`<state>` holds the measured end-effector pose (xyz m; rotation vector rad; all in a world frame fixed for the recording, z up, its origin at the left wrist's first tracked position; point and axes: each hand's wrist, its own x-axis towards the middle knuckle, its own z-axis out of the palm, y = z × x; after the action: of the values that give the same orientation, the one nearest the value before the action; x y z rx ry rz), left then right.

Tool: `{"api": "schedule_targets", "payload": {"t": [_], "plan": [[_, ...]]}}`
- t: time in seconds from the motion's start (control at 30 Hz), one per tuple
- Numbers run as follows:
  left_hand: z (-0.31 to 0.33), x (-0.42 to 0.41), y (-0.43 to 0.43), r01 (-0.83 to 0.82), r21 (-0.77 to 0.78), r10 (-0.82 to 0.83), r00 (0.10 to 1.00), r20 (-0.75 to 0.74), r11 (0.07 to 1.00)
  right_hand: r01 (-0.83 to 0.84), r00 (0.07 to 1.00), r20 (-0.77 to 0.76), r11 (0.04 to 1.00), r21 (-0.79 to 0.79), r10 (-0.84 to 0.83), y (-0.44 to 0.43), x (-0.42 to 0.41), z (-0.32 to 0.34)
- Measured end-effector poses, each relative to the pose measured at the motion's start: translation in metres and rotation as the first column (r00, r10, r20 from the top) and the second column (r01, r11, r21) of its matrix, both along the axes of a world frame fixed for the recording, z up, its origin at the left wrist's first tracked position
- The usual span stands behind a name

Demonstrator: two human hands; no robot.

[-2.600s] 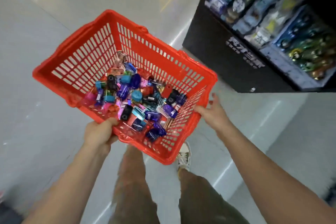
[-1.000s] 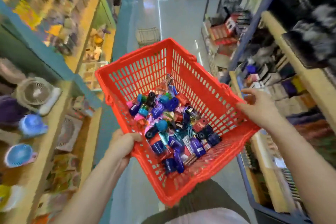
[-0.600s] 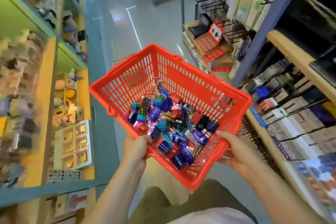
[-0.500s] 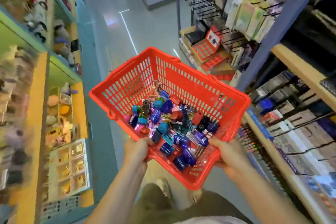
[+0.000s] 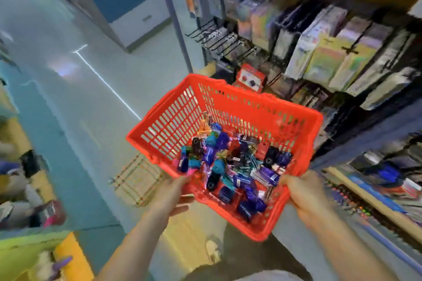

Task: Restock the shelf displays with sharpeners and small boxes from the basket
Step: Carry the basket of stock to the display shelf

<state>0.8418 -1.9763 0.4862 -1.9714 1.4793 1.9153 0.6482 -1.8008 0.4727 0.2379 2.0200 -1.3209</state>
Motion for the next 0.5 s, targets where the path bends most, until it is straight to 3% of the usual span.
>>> {"api": "schedule_targets", "payload": {"t": [0.13, 0.3, 0.4, 0.5], "plan": [[-0.009, -0.044, -0.131, 0.240, -0.123, -0.222, 0.965, 0.141, 0.963, 0.100, 0.994, 0.034, 0.995, 0.011, -0.100, -0.081, -0.026, -0.027], [-0.032, -0.109, -0.264, 0.469, -0.309, -0.377, 0.872, 0.313, 0.828, 0.112, 0.988, 0.098, 0.993, 0.046, -0.116, -0.180, -0.077, -0.076], [-0.051, -0.153, -0.330, 0.622, -0.332, -0.474, 0.770, 0.428, 0.710, 0.080, 0.994, 0.071, 0.991, 0.110, -0.088, -0.225, -0.104, -0.116], [-0.086, -0.196, -0.387, 0.781, -0.281, -0.568, 0.606, 0.557, 0.558, 0.058, 0.997, 0.041, 0.977, 0.203, -0.068, -0.255, -0.126, -0.151]]}}
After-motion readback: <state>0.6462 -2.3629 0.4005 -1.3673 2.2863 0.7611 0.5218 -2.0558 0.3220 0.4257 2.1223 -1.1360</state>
